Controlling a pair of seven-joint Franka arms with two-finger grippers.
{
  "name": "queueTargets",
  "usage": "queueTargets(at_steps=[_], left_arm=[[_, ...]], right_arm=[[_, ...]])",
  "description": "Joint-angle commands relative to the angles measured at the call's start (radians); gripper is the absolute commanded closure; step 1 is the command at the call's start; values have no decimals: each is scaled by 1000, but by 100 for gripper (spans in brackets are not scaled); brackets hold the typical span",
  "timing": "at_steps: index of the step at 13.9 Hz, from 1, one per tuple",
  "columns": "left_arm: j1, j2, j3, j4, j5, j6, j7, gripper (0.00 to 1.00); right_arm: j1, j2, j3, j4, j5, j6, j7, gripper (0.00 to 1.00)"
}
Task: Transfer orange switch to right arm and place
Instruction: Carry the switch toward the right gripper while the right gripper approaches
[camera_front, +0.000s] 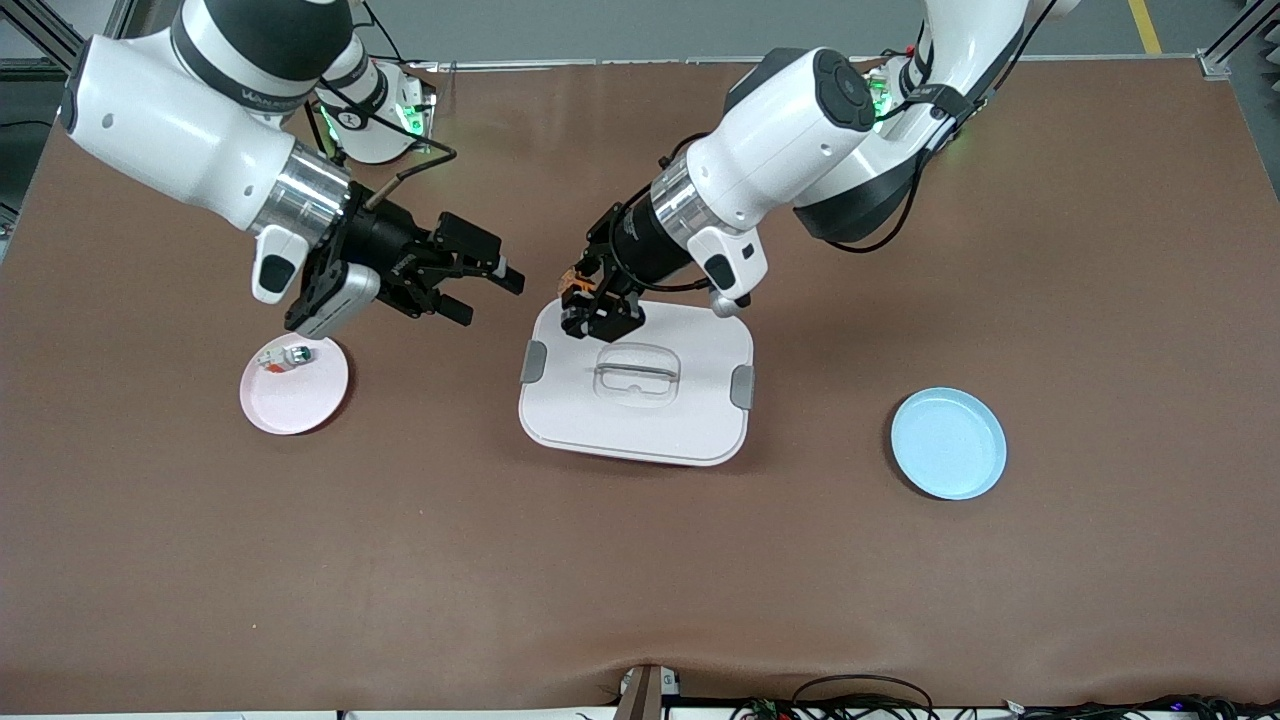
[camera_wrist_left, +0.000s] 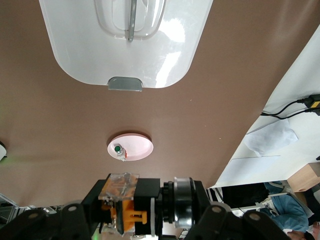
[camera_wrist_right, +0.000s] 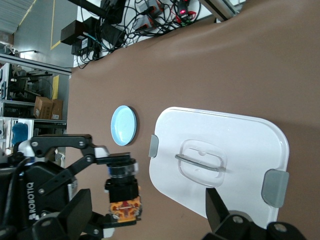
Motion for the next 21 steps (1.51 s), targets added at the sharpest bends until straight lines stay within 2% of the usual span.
queueTargets(at_steps=[1, 3, 6, 12, 21], left_arm=[[-21, 14, 5, 19, -2, -1, -22, 72], [-23, 14, 5, 19, -2, -1, -22, 72], [-20, 6, 5, 21, -2, -1, -22, 72], [-18, 5, 5, 19, -2, -4, -22, 72], [-18, 3, 5, 21, 8, -4, -22, 72]], right_arm=[[22, 30, -12, 10, 28, -13, -70, 0], [41, 43, -12, 9, 30, -11, -60, 0], [53, 44, -12, 6, 79, -13, -11, 0], [61, 43, -12, -3, 79, -80, -11, 0], [91, 47, -13, -2, 66, -76, 31, 0]])
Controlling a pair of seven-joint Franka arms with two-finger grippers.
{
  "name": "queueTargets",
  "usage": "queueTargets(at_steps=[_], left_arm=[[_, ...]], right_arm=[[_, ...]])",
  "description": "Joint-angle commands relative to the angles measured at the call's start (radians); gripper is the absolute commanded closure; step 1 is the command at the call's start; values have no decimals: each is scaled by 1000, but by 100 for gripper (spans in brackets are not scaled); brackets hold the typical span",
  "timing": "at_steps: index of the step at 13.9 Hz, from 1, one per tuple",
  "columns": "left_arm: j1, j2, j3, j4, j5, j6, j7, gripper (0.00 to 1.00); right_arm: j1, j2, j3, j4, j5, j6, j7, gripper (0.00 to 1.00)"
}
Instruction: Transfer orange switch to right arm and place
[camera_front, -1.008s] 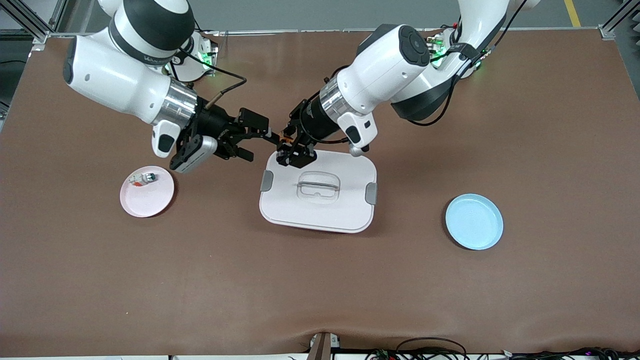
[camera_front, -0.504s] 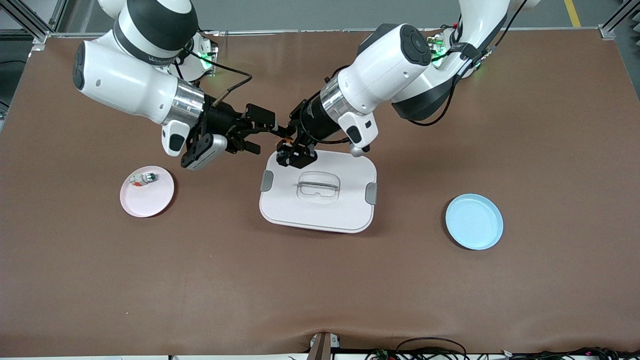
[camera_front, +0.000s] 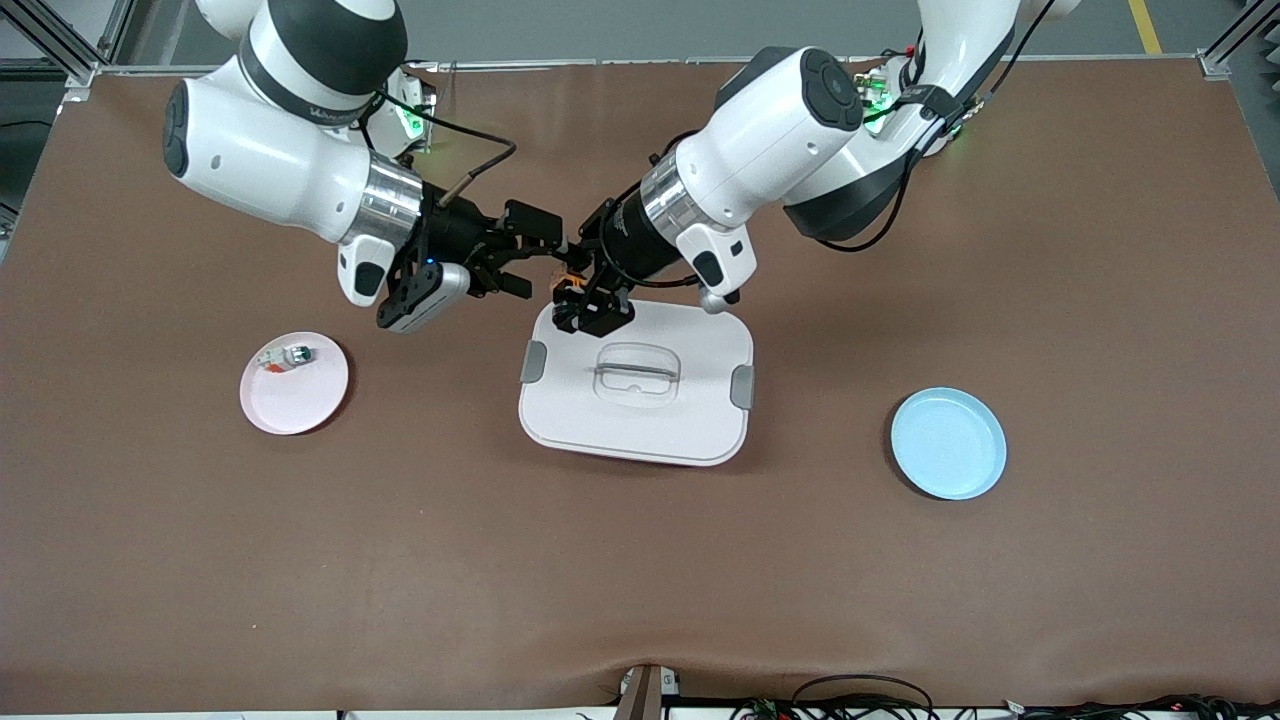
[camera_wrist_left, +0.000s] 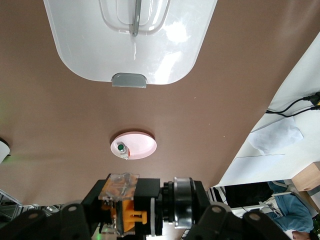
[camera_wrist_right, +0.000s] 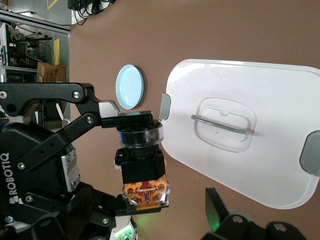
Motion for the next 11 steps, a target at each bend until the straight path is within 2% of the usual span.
queueTargets(at_steps=[1, 11], left_arm=[[-7, -6, 3, 14, 8, -3, -21, 72], [-8, -12, 1, 13, 8, -3, -22, 72]], right_arm=[[24, 0, -12, -1, 9, 2, 13, 0], [21, 34, -12, 25, -9, 5, 1, 0]])
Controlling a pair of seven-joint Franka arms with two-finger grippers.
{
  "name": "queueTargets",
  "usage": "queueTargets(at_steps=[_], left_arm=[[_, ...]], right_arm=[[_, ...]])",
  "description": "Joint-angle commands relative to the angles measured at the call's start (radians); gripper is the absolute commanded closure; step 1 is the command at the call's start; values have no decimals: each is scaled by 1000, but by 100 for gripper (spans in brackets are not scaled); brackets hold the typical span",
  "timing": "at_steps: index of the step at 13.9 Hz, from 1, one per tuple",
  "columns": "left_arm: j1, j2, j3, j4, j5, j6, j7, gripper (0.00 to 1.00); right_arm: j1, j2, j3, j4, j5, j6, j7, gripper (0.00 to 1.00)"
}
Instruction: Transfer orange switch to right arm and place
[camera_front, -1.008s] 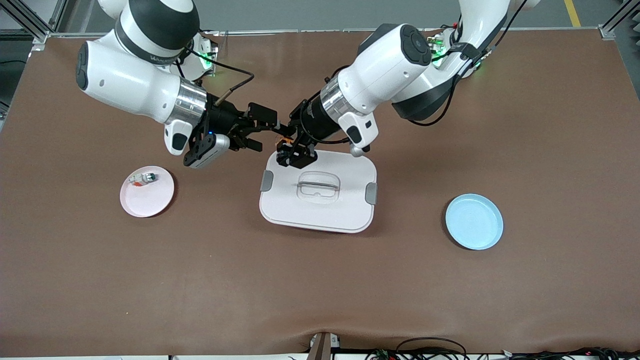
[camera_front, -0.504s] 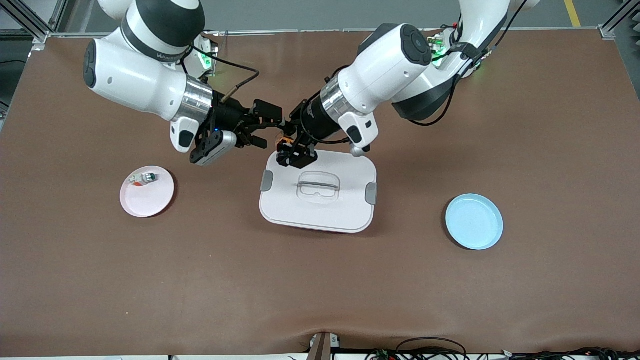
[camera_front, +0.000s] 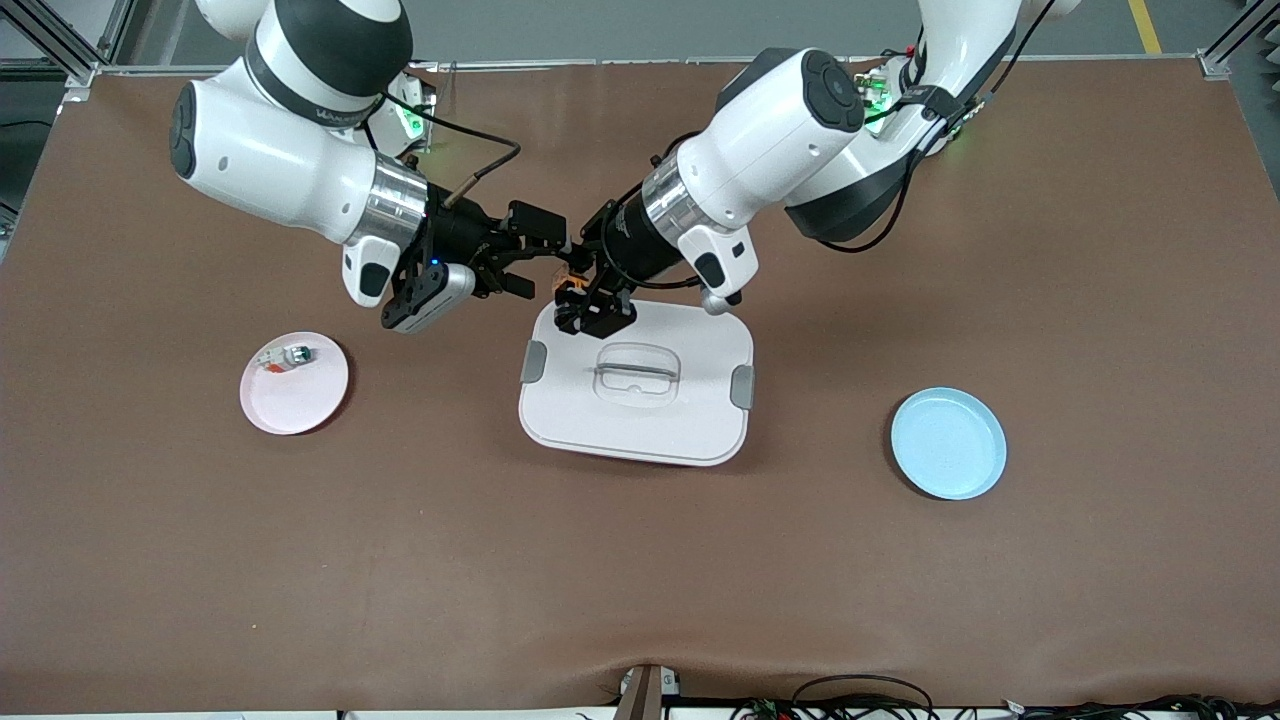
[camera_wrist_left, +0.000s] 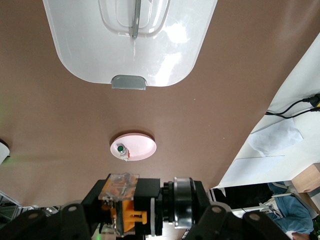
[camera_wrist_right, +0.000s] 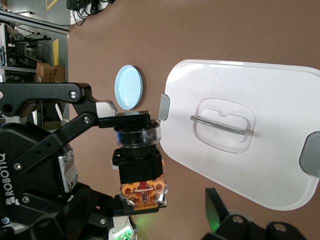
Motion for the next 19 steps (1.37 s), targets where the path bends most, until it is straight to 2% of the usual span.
queueTargets(at_steps=[1, 15, 18, 19], left_arm=[[-10, -12, -1, 16, 7, -1, -21, 72], [-11, -15, -4, 14, 7, -1, -22, 72], [-11, -16, -5, 14, 7, -1, -22, 72], [-11, -19, -5, 14, 7, -1, -22, 72]], right_arm=[[15, 30, -11, 30, -8, 1, 2, 0], [7, 45, -17, 39, -8, -4, -3, 0], [10, 45, -17, 47, -8, -4, -12, 29], [10, 45, -17, 47, -8, -4, -12, 35]])
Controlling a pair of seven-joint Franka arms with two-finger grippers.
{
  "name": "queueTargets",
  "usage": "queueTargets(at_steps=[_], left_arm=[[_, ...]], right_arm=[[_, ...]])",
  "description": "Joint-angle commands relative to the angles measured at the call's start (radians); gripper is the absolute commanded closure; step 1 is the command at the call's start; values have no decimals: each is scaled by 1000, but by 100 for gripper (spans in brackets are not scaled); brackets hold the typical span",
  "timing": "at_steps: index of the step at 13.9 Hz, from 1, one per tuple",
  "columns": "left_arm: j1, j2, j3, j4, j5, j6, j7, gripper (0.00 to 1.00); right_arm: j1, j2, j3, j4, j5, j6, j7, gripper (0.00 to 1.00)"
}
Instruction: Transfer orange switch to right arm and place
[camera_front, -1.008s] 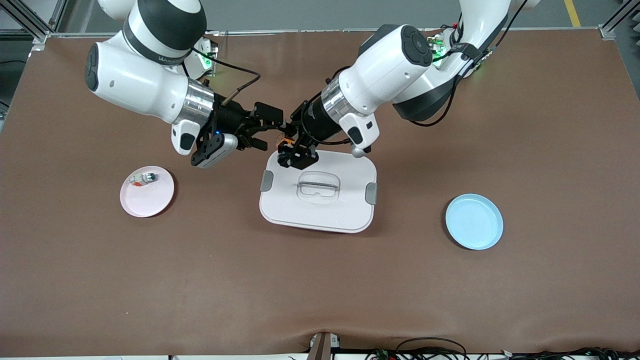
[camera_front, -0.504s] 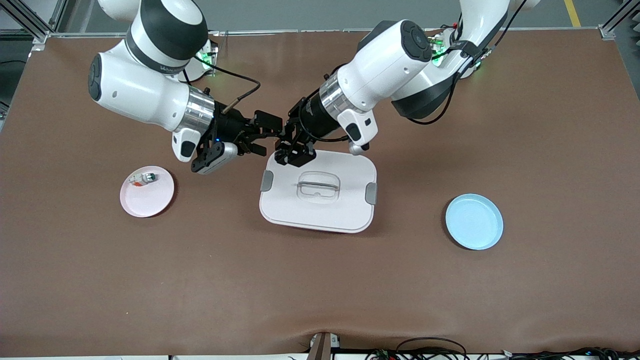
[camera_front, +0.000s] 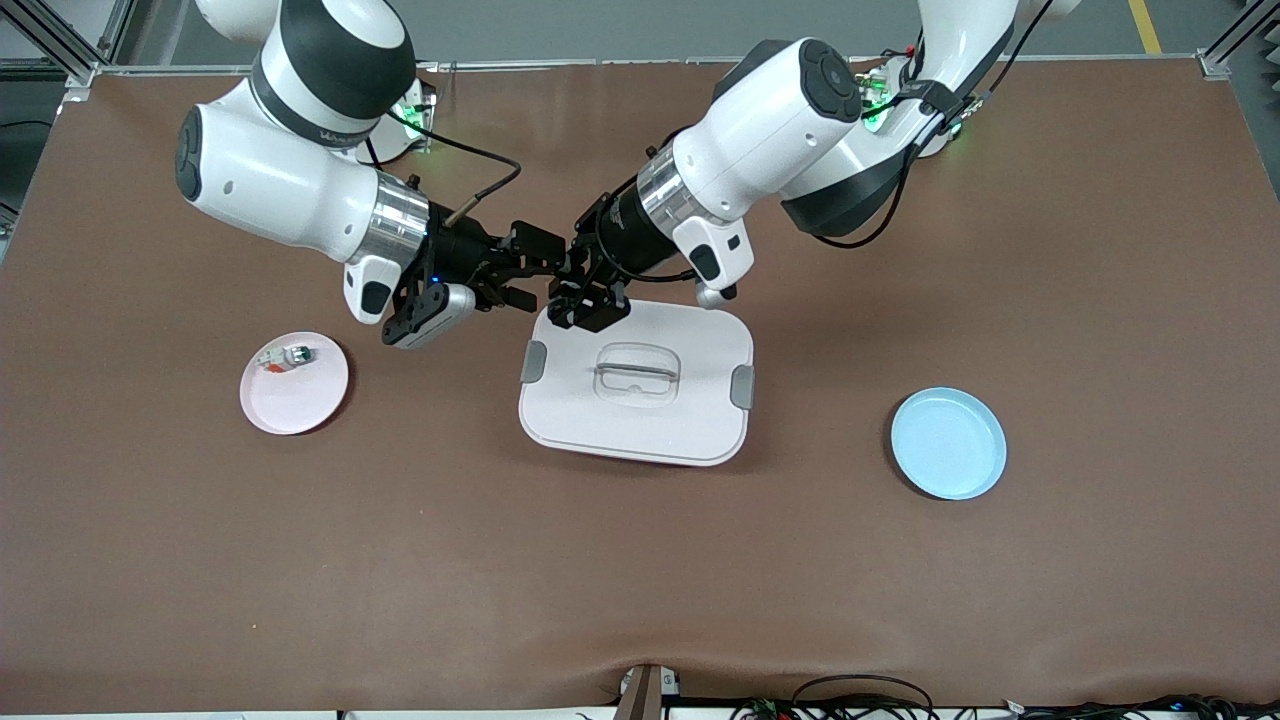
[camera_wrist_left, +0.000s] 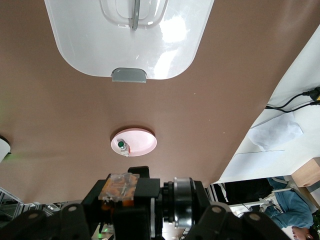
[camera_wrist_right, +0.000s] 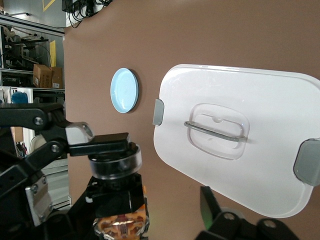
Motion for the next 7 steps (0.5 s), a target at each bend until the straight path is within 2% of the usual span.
queueTargets(at_steps=[1, 5, 7], left_arm=[[-4, -21, 0, 2, 7, -2, -22, 72], [-2, -22, 0, 0, 7, -2, -21, 72], [-2, -22, 0, 0, 7, -2, -21, 72]], right_arm=[[11, 12, -6, 25, -7, -9, -2, 39], [14, 12, -6, 27, -12, -7, -25, 73], [8, 12, -4, 27, -18, -9, -109, 100]])
